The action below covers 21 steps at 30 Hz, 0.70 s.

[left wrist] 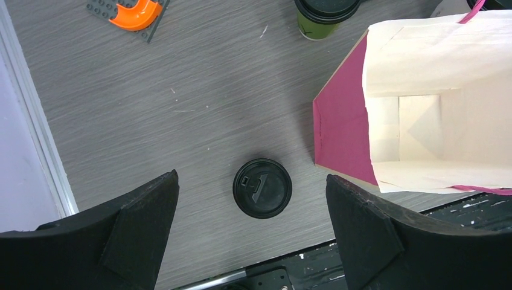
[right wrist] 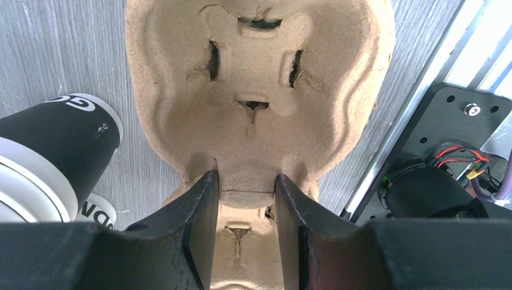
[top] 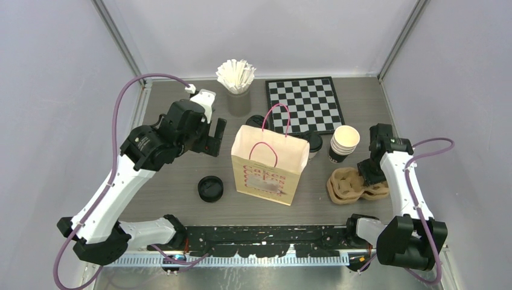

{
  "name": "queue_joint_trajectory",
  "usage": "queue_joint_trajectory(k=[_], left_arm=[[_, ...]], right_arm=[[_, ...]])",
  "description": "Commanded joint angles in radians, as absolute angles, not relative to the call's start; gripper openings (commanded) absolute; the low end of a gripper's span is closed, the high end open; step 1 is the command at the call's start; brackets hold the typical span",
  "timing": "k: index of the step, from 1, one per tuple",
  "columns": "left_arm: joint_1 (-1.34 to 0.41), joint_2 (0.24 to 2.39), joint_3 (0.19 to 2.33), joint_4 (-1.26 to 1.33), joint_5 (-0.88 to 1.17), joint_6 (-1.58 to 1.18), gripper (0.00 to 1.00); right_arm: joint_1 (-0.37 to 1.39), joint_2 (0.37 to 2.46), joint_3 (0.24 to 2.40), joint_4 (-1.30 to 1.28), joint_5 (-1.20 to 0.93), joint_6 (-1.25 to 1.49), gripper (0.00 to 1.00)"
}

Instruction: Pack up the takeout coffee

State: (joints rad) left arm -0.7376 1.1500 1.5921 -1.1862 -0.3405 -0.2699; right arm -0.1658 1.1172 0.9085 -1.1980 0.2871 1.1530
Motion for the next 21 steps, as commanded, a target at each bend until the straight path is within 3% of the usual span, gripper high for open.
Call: queue_joint_trajectory(k=[1, 18, 21], left_arm=[[-0.738, 1.137, 1.587, -1.144, -0.347, -0.243, 0.93], [-0.738, 1.129, 1.577, -1.138, -0.327, -0.24, 0.93], [-0.738, 1.128, 1.576, -1.137, -0.328, -0.241, 0.93]], right_arm=[[-0.17, 1.094, 0.968, -1.225, 0.336, 1.132, 0.37], [-0.169, 1.111, 0.865, -1.147, 0.266, 1.139, 0.45], [-0.17, 1.107, 0.875, -1.151, 0.273, 1.13, 0.41]])
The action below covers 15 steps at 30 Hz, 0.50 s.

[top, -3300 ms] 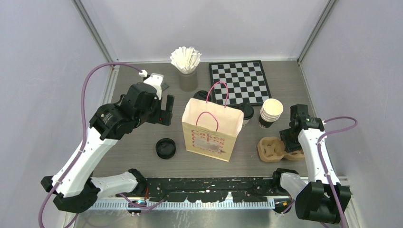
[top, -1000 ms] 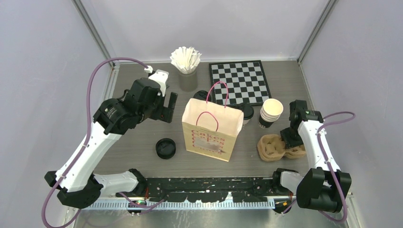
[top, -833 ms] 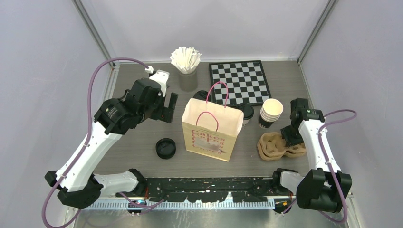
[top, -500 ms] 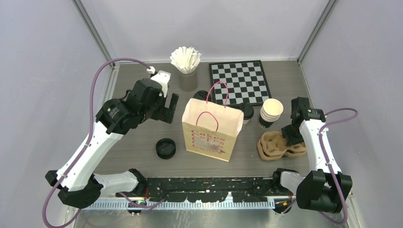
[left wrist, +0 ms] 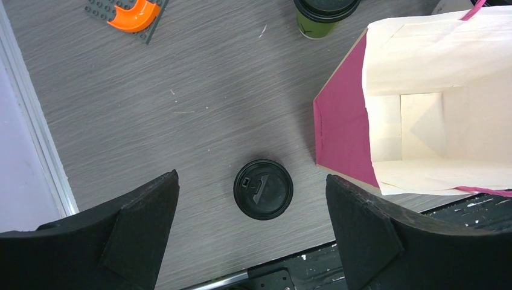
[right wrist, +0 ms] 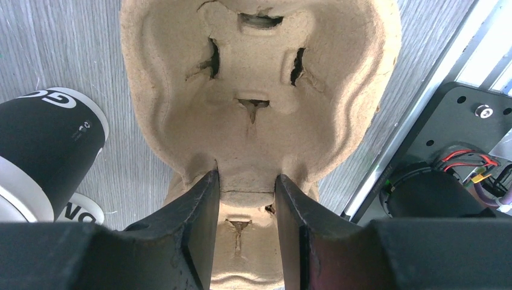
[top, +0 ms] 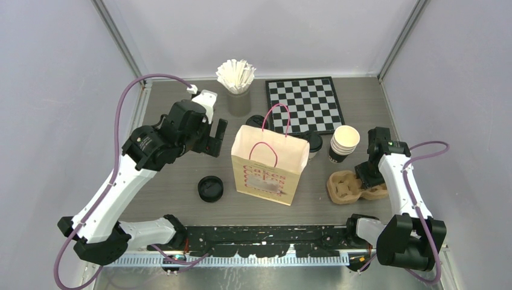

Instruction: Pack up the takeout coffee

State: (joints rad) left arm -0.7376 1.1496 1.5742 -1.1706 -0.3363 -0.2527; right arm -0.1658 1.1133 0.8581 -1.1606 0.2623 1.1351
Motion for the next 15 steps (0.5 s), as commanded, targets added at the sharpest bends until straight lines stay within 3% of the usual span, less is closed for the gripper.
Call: queue_joint_trajectory(k=[1, 7, 12, 15], left_arm=[[-0.738, 1.128, 1.575, -1.136, -0.329, -0.241, 0.93], [-0.738, 1.122, 1.569, -1.131, -0.331, -0.242, 0.93], [-0.738, 1.112, 1.56, -1.124, -0.331, -0.244, 0.93], [-0.738, 1.11, 1.559, -1.126, -0.333, -0.243, 0.93]], right_arm=[[-0.17, 1.105, 0.878, -1.151, 0.272, 1.128, 0.39], [-0.17, 1.109, 0.906, -1.187, 0.262, 1.125, 0.45], [-0.17, 1.095, 0.899, -1.18, 0.253, 1.125, 0.4], [-0.169, 1.094, 0.897, -1.182, 0.244, 1.129, 0.42]])
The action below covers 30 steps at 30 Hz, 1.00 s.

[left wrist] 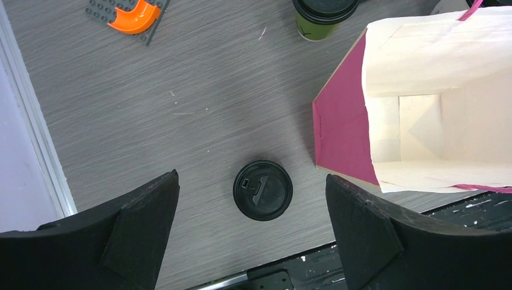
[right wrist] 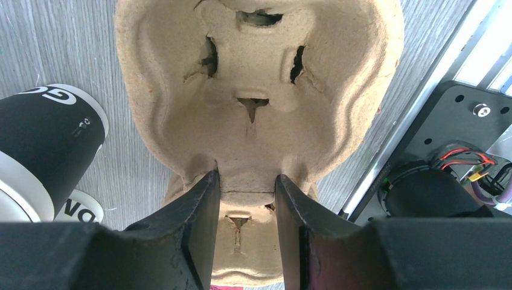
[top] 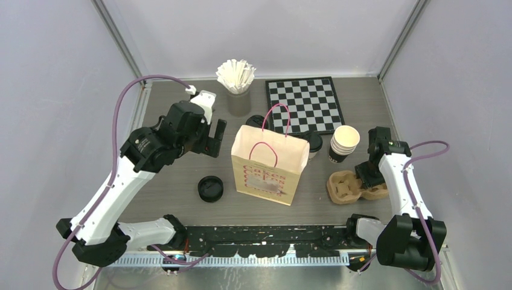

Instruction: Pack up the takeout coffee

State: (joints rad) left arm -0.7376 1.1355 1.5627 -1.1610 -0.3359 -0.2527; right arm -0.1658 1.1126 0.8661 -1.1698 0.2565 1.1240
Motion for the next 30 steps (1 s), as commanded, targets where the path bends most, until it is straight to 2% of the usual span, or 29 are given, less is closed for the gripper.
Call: queue_joint_trajectory(k=[1, 17, 22, 30], left_arm=[[-0.738, 1.108, 1.557, -1.127, -0.333, -0.242, 0.93], [-0.738, 1.085, 1.546, -1.126, -0.318, -0.252, 0.93], [-0.738, 1.082, 1.546, -1.126, -0.315, -0.252, 0.93], [-0.738, 1.083, 1.545, -1.12, -0.298, -0.263, 0.92]], right_arm=[[-0.17, 1.093, 0.9, -1.188, 0.245, 1.129, 0.43], [-0.169, 1.059, 0.914, -1.214, 0.256, 1.126, 0.44], [-0.17, 1.046, 0.921, -1.22, 0.257, 1.119, 0.41], [-0.17, 1.005, 1.004, -1.293, 0.289, 1.062, 0.41]])
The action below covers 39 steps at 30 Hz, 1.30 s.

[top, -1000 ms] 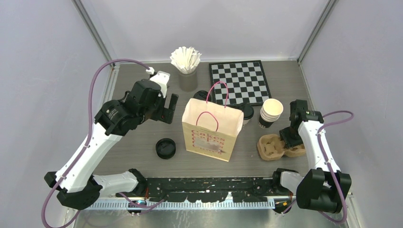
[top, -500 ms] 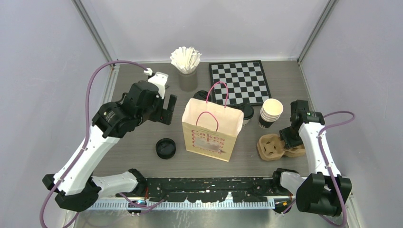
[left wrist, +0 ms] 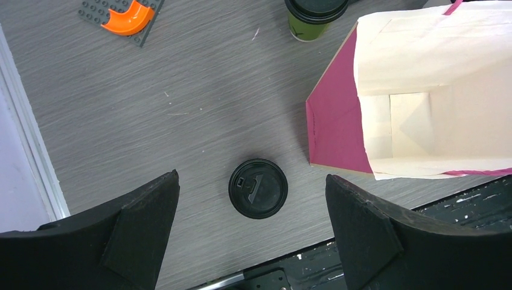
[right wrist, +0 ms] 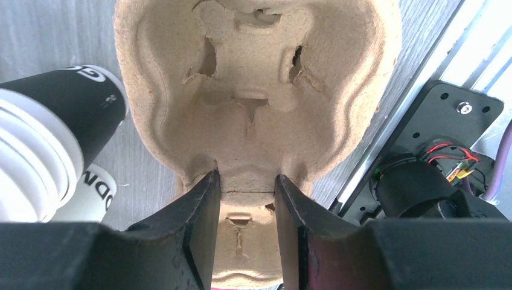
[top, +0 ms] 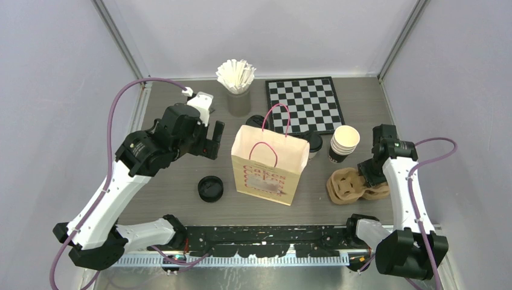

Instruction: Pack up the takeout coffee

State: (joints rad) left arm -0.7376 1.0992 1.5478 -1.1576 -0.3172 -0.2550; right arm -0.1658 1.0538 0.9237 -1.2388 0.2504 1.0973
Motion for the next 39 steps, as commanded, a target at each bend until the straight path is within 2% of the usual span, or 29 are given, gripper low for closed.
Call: queue_joint_trajectory(k=[1, 16, 27, 30, 36, 39], left_arm=[[-0.738, 1.084, 1.544, -1.118, -0.295, -0.263, 0.93], [-0.739, 1.114, 1.557, -1.093, -0.213, -0.285, 0.9], [-0.738, 1.194, 1.613, -1.151, -0.078, -0.394, 0.86], [-0.738, 1.213, 1.618, -1.156, -0.049, -0.433, 0.85], [-0.726, 1.247, 1.635, -1.172, -0.021, -0.485, 0.81], [-0.662, 1.232, 1.616, -1.137, 0.089, -0.55, 0.79]], right_arm=[[-0.17, 0.996, 1.018, -1.296, 0.291, 1.051, 0.41], [-0.168, 0.957, 1.38, -1.27, 0.266, 0.728, 0.42], [-0.119, 1.042, 1.624, -0.948, -0.057, 0.511, 0.41], [-0.013, 1.056, 1.645, -0.842, -0.075, 0.461, 0.41], [0.338, 1.154, 1.762, -0.724, -0.006, 0.342, 0.41], [0.444, 1.184, 1.8, -0.619, -0.017, 0.318, 0.42]])
